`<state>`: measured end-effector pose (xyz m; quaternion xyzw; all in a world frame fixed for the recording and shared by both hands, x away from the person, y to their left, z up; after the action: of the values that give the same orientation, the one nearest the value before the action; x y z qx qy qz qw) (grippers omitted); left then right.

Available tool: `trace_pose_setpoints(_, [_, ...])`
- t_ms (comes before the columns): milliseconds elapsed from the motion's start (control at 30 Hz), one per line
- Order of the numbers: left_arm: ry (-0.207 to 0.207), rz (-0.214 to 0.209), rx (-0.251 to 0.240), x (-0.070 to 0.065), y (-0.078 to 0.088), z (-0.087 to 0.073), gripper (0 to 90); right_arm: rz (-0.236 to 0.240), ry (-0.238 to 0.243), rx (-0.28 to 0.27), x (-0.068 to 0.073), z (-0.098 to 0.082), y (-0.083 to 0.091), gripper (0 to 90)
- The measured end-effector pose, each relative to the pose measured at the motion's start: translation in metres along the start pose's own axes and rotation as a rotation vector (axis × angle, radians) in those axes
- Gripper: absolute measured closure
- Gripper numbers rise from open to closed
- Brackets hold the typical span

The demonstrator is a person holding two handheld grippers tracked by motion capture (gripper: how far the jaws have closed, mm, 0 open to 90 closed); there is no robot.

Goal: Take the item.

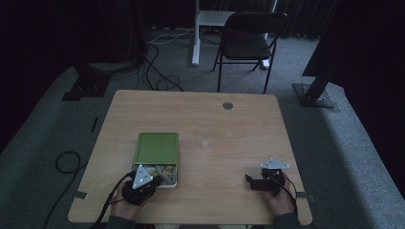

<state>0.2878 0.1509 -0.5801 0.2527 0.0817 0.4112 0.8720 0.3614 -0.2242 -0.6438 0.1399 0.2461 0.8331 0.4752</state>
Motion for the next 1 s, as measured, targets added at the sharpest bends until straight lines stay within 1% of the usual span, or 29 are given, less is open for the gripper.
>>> trace_pose_setpoints(67, [0.003, -0.003, -0.001, -0.001, 0.001, -0.001, 84.6, 0.000, 0.000, 0.000, 0.000, 0.000, 0.000, 11.2])
trace_pose_setpoints(100, [0.004, -0.005, -0.004, -0.004, 0.003, -0.002, 84.6, 0.000, 0.000, 0.000, 0.000, 0.000, 0.000, 11.2])
trace_pose_setpoints(333, [-0.006, -0.018, -0.001, -0.012, 0.010, -0.006, 83.5, 0.000, 0.000, 0.000, 0.000, 0.000, 0.000, 11.3])
trace_pose_setpoints(400, [-0.010, -0.020, -0.012, -0.013, 0.012, -0.004, 81.7, 0.000, 0.000, 0.000, 0.000, 0.000, 0.000, 11.2])
trace_pose_setpoints(467, [-0.019, -0.020, -0.021, -0.013, 0.014, -0.003, 77.7, 0.000, 0.000, 0.000, 0.000, 0.000, 0.000, 11.2])
trace_pose_setpoints(567, [-0.021, -0.011, -0.045, -0.014, 0.018, 0.002, 72.2, 0.000, 0.000, 0.000, 0.000, 0.000, 0.000, 11.2])
trace_pose_setpoints(667, [-0.027, -0.021, -0.089, -0.015, 0.023, 0.012, 67.8, 0.000, 0.000, 0.000, 0.000, 0.000, 0.000, 11.2])
trace_pose_setpoints(733, [-0.033, -0.017, -0.101, -0.014, 0.023, 0.017, 65.4, 0.000, 0.000, 0.000, 0.000, 0.000, 0.000, 11.2])
trace_pose_setpoints(800, [-0.041, -0.019, -0.112, -0.015, 0.022, 0.022, 65.1, 0.000, 0.000, 0.000, 0.000, 0.000, 0.000, 11.2])
trace_pose_setpoints(833, [-0.041, -0.019, -0.112, -0.015, 0.022, 0.022, 64.6, 0.000, 0.000, 0.000, 0.000, 0.000, 0.000, 11.2])
trace_pose_setpoints(900, [-0.059, -0.029, -0.120, -0.017, 0.019, 0.027, 63.3, 0.000, 0.000, 0.000, 0.000, 0.000, 0.000, 11.2])
trace_pose_setpoints(933, [-0.061, -0.035, -0.121, -0.018, 0.018, 0.029, 62.8, 0.000, 0.000, 0.000, 0.000, 0.000, 0.000, 11.3])
trace_pose_setpoints(1000, [-0.069, -0.044, -0.113, -0.018, 0.014, 0.030, 61.5, 0.000, 0.000, 0.000, 0.000, 0.000, 0.000, 11.2])
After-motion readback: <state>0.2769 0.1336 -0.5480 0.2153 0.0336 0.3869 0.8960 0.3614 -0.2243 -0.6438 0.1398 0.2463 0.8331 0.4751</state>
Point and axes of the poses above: each handheld gripper's, and its own axes: y roughly backward along the jaws, z roughly out of its top, x roughly to its left, the point moved 9 cm from there along -y, roughly forward along the jaws, and after that the axes turned 9 degrees about -x, right-handed, at the moved point
